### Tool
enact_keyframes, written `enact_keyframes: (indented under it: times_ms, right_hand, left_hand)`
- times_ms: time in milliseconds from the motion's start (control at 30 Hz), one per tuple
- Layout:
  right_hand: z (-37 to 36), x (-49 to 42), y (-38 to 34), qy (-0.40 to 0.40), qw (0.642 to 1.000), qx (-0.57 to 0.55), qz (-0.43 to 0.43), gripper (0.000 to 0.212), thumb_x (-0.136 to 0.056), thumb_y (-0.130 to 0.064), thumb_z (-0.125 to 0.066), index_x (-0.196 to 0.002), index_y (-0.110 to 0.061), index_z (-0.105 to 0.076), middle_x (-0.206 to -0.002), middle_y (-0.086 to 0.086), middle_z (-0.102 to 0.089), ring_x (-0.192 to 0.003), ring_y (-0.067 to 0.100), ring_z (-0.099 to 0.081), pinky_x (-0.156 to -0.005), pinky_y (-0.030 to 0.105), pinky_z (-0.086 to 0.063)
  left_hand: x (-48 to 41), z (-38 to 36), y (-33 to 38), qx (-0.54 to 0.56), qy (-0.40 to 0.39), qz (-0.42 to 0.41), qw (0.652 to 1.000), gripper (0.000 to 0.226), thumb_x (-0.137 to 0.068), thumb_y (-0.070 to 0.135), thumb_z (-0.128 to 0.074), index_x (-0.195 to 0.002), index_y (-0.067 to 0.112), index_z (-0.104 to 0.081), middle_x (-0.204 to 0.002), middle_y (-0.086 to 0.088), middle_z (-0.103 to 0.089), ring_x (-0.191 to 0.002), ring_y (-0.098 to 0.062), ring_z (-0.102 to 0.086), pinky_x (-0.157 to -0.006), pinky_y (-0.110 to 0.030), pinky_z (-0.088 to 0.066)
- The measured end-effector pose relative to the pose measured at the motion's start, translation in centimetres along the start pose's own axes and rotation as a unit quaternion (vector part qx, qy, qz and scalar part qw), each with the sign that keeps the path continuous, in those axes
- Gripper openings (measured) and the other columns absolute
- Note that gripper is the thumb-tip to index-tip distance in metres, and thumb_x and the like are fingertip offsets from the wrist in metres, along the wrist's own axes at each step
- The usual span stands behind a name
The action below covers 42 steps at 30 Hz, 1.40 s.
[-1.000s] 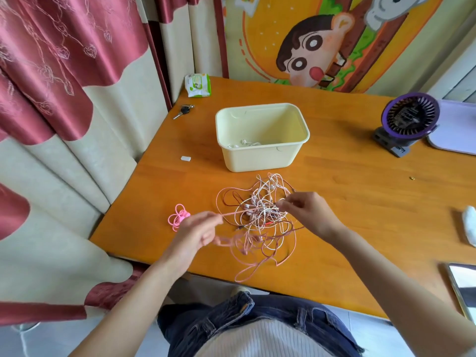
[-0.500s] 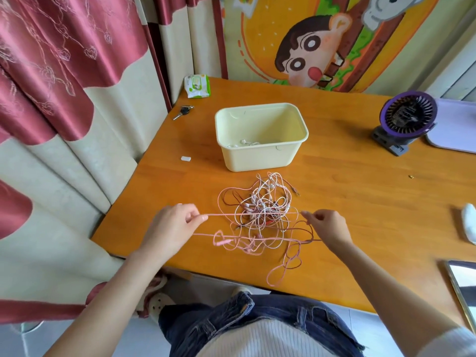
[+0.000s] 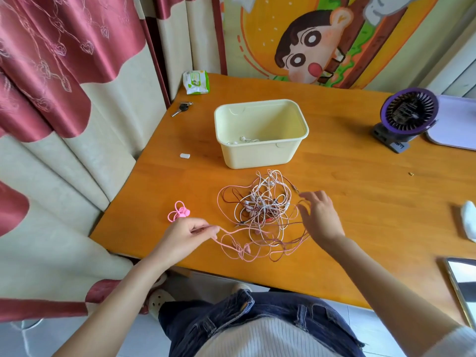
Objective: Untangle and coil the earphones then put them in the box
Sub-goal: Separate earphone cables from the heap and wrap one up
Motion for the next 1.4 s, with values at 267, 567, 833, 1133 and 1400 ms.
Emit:
enact_keyframes:
  times_ms: [267,567,833,1133,1400]
  right_hand:
    - [0.5,4.7,-12.0,-0.165,0.925,-0.234,0.252,0.031,-0.094,-0.013,-0.053,-0.125,-0.013,-0.052,-0.113,-0.003,-0.056,-0.105,0.005,-0.052,-0.091,0.013,-0.04]
    - [0.5,3.3,-10.6,-0.243,0.9,-0.358,0.056,0.03,-0.101,-0.016,-0.033,-0.082,-0.021,-0.055,-0.057,-0.015,-0.042,-0.051,0.006,-0.039,-0.05,0.017,-0.037]
    - [0.6,-0.4,-4.4,-0.089,0.974,-0.198,-0.064,0.028,-0.098,-0.011,-0.034,-0.089,-0.012,-0.061,-0.061,-0.007,-0.047,-0.049,0.013,-0.038,-0.044,0.02,-0.029]
    - [-0.5,-1.5,0.4,-0.055,0.983,-0.105,-0.138,0.03,-0.099,-0.019,-0.031,-0.097,-0.015,-0.061,-0.093,0.013,-0.065,-0.078,0.028,-0.051,-0.066,0.031,-0.035]
    - [-0.2,0.2,-0.8,-0.118,0.99,0.061,-0.042,0.038,-0.094,-0.004,-0.037,-0.128,-0.011,-0.052,-0.131,0.011,-0.049,-0.12,0.031,-0.042,-0.095,0.033,-0.034]
  left_hand:
    - [-1.4,-1.3,3.8,0.057,0.024,-0.056,0.997,0.025,-0.085,0.034,-0.066,-0.061,0.027,-0.063,-0.055,0.011,-0.059,-0.054,-0.001,-0.048,-0.056,-0.019,-0.035]
    - [-1.5,0.4,2.7,0.001,0.11,-0.053,0.993,0.013,-0.082,0.023,-0.069,-0.071,0.024,-0.063,-0.098,0.014,-0.064,-0.092,0.002,-0.054,-0.077,-0.011,-0.035]
    - [-0.8,0.1,2.0,0.452,-0.017,0.031,0.891,0.035,-0.065,0.045,-0.08,-0.058,0.018,-0.06,-0.051,0.004,-0.039,-0.039,-0.008,-0.034,-0.041,-0.018,-0.038]
    - [-0.3,2.0,1.5,0.403,-0.032,0.057,0.913,0.024,-0.083,0.029,-0.057,-0.069,0.012,-0.065,-0.051,0.003,-0.038,-0.052,-0.012,-0.046,-0.071,-0.027,-0.042]
    - [-0.8,0.9,3.4,0.066,-0.021,0.005,0.998,0.023,-0.097,0.017,-0.047,-0.096,0.019,-0.069,-0.05,0.01,-0.044,-0.048,-0.003,-0.039,-0.053,-0.014,-0.039]
Point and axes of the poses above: each hand's wrist, its own x-axis away from the middle knuckle, its own z-axis out of the back of the hand, y = z × x, the point moved 4 cm from there along -x, towards the middle knuckle
